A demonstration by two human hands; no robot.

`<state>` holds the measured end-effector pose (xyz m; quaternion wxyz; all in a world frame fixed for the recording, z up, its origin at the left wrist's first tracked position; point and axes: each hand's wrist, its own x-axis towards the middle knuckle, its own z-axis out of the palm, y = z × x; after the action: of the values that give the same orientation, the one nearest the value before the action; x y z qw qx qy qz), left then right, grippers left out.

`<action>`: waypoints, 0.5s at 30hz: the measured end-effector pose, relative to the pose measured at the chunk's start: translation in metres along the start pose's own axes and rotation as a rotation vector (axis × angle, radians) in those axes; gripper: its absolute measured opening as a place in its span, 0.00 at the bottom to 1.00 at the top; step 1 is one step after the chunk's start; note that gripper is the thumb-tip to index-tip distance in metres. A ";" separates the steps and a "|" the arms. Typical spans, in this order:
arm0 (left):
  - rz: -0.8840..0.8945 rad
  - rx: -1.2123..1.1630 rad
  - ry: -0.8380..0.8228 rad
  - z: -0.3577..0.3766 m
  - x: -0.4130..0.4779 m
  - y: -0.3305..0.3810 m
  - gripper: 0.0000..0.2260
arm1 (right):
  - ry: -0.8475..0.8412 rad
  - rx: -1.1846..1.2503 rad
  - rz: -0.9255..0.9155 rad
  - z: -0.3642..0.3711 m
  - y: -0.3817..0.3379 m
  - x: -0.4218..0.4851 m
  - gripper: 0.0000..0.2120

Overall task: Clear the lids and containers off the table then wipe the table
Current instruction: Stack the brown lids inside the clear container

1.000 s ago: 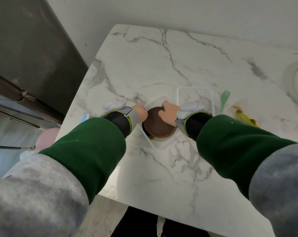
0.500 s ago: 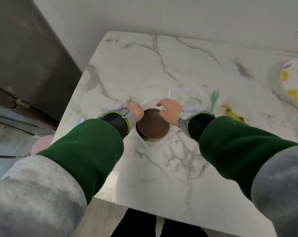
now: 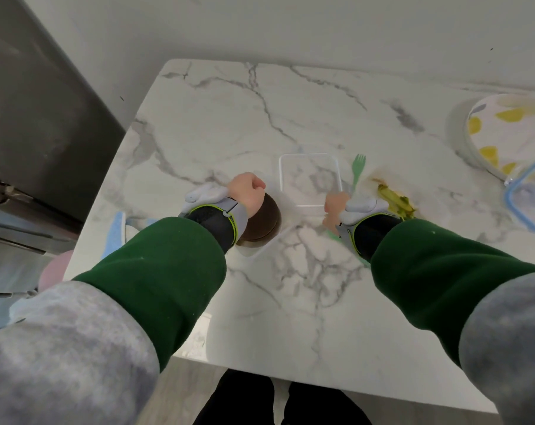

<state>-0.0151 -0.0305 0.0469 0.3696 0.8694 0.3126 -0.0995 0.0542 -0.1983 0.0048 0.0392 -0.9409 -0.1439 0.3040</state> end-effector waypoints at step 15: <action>-0.042 -0.050 -0.059 0.019 -0.006 -0.014 0.17 | -0.039 0.156 0.112 0.030 0.034 -0.001 0.22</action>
<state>-0.0269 -0.0392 0.0280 0.3982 0.8498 0.3220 -0.1246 0.0440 -0.2311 -0.0244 0.0927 -0.9355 -0.0677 0.3342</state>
